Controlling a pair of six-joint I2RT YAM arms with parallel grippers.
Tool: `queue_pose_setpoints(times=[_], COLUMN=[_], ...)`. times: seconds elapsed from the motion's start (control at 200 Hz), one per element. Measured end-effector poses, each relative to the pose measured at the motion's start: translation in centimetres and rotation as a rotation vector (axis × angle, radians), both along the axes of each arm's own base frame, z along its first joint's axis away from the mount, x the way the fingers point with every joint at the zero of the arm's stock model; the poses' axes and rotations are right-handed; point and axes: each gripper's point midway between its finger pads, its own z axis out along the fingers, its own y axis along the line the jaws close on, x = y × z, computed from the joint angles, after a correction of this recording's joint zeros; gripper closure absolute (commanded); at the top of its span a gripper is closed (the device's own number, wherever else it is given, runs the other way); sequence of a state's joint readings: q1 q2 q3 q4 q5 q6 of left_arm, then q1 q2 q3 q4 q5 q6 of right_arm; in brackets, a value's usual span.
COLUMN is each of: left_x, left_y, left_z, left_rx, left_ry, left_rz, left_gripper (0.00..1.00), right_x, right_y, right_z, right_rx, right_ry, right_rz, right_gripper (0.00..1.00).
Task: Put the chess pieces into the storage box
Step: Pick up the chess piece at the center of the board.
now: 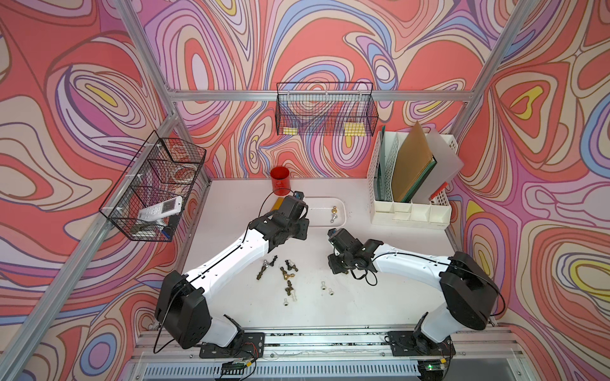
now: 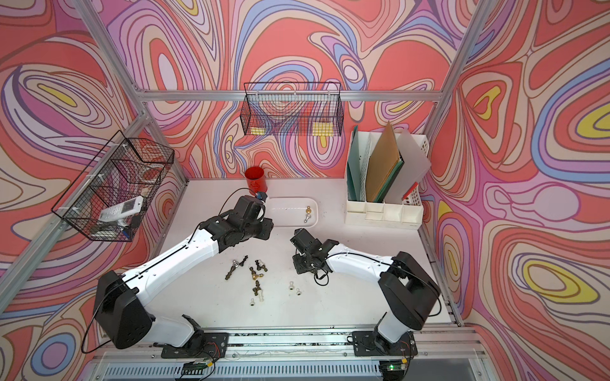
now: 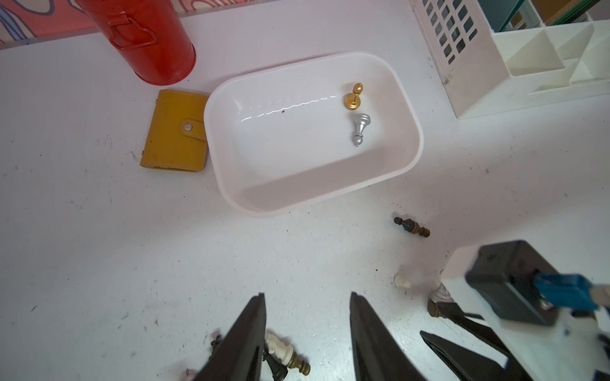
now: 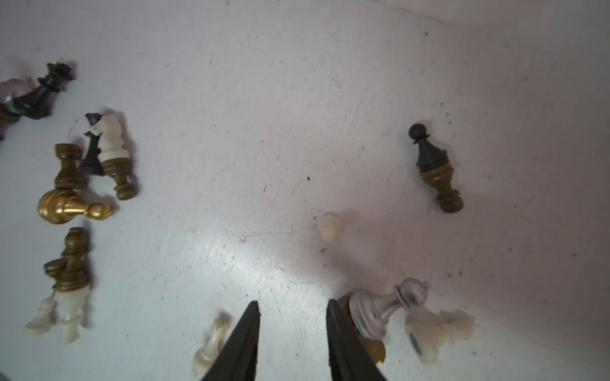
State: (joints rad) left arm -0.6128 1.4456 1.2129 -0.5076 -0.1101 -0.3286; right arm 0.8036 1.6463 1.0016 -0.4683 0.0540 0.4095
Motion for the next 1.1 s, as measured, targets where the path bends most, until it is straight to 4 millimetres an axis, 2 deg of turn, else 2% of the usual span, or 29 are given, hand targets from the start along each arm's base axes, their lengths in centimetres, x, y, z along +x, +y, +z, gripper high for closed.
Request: queue_pose_setpoints(times=[0.105,0.275,0.426,0.591,0.716,0.911,1.102], left_x=[-0.2,-0.8,-1.2,-1.2,-1.2,-1.3,-1.4], left_y=[0.4,0.9,1.4,1.6,1.6,1.7,1.8], left_z=[-0.4,-1.6,-2.1,-1.8,-1.6,-1.8,-2.0], left_rx=[0.016,0.044,0.061,0.058,0.057,0.060,0.063], left_ry=[0.009,0.031,0.042,0.036,0.031,0.034,0.038], left_rz=[-0.008,-0.018,-0.021,-0.019,-0.020,-0.020,-0.020], left_gripper=[0.55,0.55,0.55,0.55,0.56,0.56,0.56], right_x=[1.0,3.0,3.7,3.4,3.3,3.3,3.2], right_y=[-0.2,-0.5,-0.8,-0.6,-0.2,-0.1,-0.2], right_z=[-0.9,-1.0,-1.2,-2.4,-2.4,-2.5,-2.9], right_rx=[-0.037,-0.058,-0.053,-0.053,-0.035,-0.029,-0.038], right_ry=[-0.001,-0.015,-0.012,0.022,0.033,0.036,0.045], right_rz=[-0.027,-0.074,-0.093,-0.089,-0.081,-0.081,-0.080], right_gripper=[0.66,0.69,0.73,0.74,0.74,0.81,0.81])
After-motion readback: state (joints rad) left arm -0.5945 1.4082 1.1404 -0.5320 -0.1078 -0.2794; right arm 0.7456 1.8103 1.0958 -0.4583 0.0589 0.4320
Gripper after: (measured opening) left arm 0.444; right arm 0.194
